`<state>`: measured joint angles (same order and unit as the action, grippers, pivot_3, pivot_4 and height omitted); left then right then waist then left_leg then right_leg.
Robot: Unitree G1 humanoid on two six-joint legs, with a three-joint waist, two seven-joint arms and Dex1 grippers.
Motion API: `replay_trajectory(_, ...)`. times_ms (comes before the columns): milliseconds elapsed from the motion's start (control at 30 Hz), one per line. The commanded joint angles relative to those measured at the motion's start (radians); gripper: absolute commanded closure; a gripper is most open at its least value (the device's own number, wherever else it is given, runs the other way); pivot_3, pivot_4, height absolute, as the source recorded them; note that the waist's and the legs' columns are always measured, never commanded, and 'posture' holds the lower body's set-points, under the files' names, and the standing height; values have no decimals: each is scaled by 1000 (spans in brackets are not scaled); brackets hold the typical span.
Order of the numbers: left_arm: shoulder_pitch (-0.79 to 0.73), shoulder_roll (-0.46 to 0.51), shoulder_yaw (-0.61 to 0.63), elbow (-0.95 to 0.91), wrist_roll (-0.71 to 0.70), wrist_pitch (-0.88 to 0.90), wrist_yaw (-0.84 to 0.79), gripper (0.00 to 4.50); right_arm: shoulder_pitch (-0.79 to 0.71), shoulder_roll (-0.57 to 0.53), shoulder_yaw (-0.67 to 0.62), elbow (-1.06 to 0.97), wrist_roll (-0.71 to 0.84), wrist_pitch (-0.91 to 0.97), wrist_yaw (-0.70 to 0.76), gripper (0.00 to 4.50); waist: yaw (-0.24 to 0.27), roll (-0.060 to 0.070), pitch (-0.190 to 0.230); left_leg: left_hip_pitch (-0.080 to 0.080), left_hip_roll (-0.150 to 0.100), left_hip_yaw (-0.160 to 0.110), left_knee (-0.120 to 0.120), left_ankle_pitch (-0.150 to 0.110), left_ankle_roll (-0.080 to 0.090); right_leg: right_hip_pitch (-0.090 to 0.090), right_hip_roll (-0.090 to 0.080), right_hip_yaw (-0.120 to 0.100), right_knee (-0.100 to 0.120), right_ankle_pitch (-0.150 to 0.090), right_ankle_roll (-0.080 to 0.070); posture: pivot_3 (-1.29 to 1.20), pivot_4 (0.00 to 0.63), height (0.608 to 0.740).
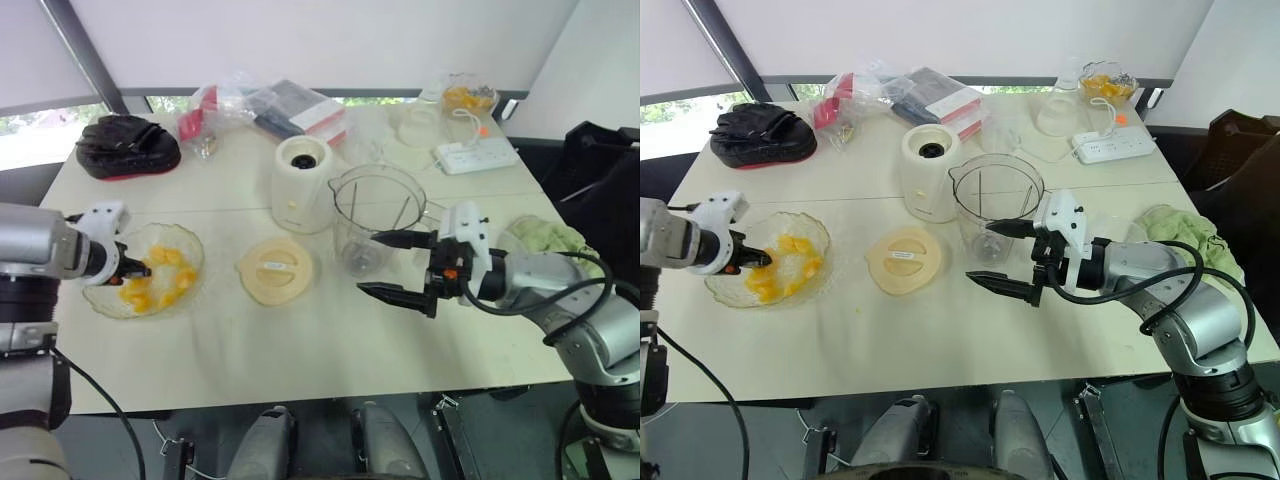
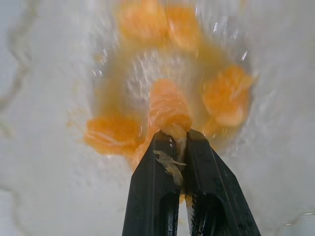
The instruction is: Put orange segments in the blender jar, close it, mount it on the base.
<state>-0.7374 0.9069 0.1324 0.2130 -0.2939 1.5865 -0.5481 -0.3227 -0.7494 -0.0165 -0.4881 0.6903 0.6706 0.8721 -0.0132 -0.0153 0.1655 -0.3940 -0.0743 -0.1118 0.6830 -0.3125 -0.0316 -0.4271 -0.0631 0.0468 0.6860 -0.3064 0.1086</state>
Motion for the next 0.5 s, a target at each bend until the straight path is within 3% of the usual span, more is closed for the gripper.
replay_trajectory(33, -22, -42, 215, -123, 7, 18, 61, 4286, -2, -14, -28, -23, 2, -14, 11, 0, 0, 0, 0, 0, 0, 0, 0, 0, 0, 0, 0, 0, 0, 0, 0, 0, 150, 740)
replay_trajectory(267, -125, -186, 367, -307, -60, 13, 102, 4286, -6, -27, -38, 0, -19, -28, 19, 0, 5, -4, 0, 0, 0, 0, 2, 0, 0, 1, 0, -1, 0, 0, 0, 0, 150, 740)
replay_trajectory(400, -247, -233, 330, -266, -109, -160, 68, 4286, 11, -29, -57, -21, -27, -26, -1, 0, 3, -5, 0, 0, 0, 0, 1, 0, 0, 1, 0, -1, 0, 0, 0, 0, 150, 740)
replay_trajectory(500, -336, -245, 212, -160, -129, -331, -32, 4286, 38, -20, -64, -46, -45, -36, -27, 0, 4, -5, 0, 0, 0, 0, 1, 0, 0, 1, 0, -1, 0, 0, 0, 0, 150, 740)
